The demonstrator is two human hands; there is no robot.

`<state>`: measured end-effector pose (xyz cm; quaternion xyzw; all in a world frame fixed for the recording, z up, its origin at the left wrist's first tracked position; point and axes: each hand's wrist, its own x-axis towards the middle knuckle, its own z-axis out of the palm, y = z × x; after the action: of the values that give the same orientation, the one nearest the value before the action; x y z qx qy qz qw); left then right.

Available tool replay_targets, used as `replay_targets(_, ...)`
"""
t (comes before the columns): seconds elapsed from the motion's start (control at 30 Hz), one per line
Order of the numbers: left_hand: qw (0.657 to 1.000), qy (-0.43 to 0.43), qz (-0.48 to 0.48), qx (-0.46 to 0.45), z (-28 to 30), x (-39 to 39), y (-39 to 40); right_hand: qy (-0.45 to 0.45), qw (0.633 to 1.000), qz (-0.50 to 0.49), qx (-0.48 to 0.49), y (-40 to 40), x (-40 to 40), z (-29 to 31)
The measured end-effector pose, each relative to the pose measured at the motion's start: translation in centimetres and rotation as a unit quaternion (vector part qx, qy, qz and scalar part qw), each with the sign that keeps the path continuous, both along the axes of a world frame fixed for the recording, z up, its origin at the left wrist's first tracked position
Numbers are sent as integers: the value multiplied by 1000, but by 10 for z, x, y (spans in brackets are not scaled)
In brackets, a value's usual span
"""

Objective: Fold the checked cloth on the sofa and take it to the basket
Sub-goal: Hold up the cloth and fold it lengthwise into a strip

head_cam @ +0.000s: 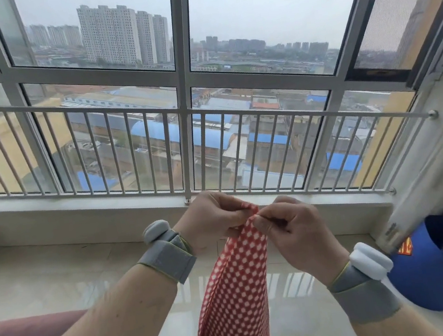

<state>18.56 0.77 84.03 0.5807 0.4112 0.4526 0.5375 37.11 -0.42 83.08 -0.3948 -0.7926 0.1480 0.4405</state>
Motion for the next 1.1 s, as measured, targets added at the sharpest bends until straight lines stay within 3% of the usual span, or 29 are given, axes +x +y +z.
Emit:
replay_targets(0.1,1000,-7,-25,-12,2,-2,-4,-83,989,-38,116,0,-3,1)
replay_targets(0.23,998,8,-54,-15,6,-4,-9,-118,977,-62,168,-4,-4,4)
replay_targets(0.4,994,85,-66,-2,7,-5,-11,-130,982,-65,122,-8,-6,4)
replay_targets(0.57,998,44,-40,-24,4,-6,-11,-64,995,-48,55,-9,-6,4)
replay_targets(1.1,995,-20,-51,-84,8,-5,-18,-49,997,-61,17,-15,-9,5)
